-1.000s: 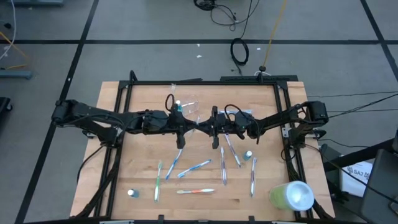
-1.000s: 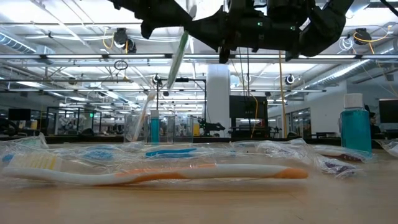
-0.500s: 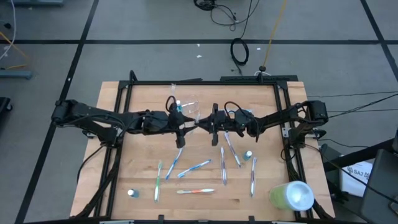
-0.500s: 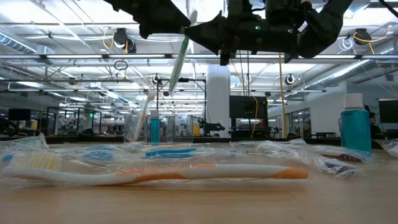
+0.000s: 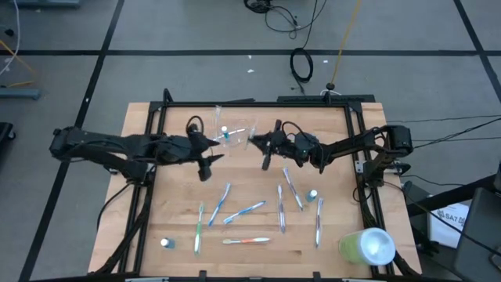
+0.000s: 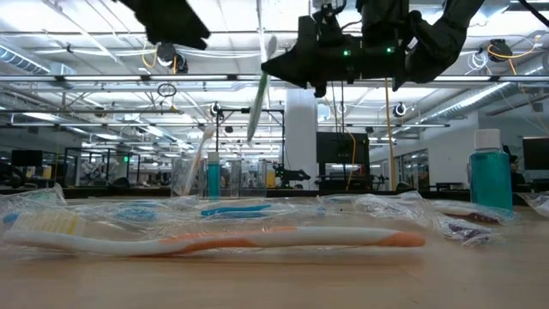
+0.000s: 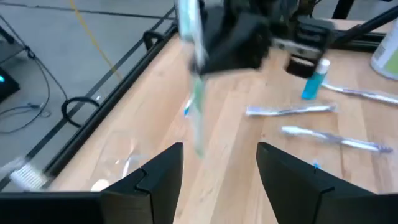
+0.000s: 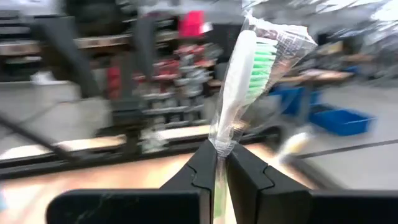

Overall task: Pick & Place toothbrushing station
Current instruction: Put the top green toothbrush into the transparent organizer

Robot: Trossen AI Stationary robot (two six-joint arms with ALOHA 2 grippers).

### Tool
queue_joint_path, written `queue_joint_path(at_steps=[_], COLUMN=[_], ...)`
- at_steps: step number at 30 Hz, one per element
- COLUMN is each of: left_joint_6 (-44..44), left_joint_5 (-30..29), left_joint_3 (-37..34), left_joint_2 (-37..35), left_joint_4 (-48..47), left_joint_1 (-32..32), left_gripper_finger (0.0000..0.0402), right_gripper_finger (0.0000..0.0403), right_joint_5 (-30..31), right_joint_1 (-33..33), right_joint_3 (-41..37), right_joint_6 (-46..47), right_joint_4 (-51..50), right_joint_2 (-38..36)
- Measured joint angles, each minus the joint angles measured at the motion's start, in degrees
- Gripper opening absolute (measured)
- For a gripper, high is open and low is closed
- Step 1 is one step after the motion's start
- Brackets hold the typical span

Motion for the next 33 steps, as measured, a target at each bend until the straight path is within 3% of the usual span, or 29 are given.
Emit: queue_joint_path(at_steps=[6,14,20,27,33], left_joint_6=[-1.02,5.33,5.85,7.16,7.59], left_joint_5=[-4.74,-13.46,-13.99,-14.01,-14.06], left_joint_3=[0.00,0.00,0.00,0.00,0.00], left_joint_2=[-5.27,-10.00,-10.76,-10.59,-10.59], left_joint_4=[-5.92,-4.70,-4.69,-4.65,-4.64], left_joint_1=[0.02,0.04,0.09,0.07,0.07], left_gripper_finger=[0.0212,0.0212,0.0212,0.0212,0.0212], right_gripper_finger=[0.0017,0.0017,0.0017,0.0018,0.0018], right_joint_5=[6.14,1.50,1.39,1.42,1.41], right_joint_1=[-4.61,-10.21,-10.72,-10.43,-10.50], right_joint_3=[0.00,0.00,1.82,6.60,6.84], right_joint_6=[-2.76,2.91,4.34,2.20,2.86], right_joint_4=[3.82,3.95,2.28,-7.56,-2.16], right_joint_2=[-0.02,-0.02,0.00,0.04,3.44])
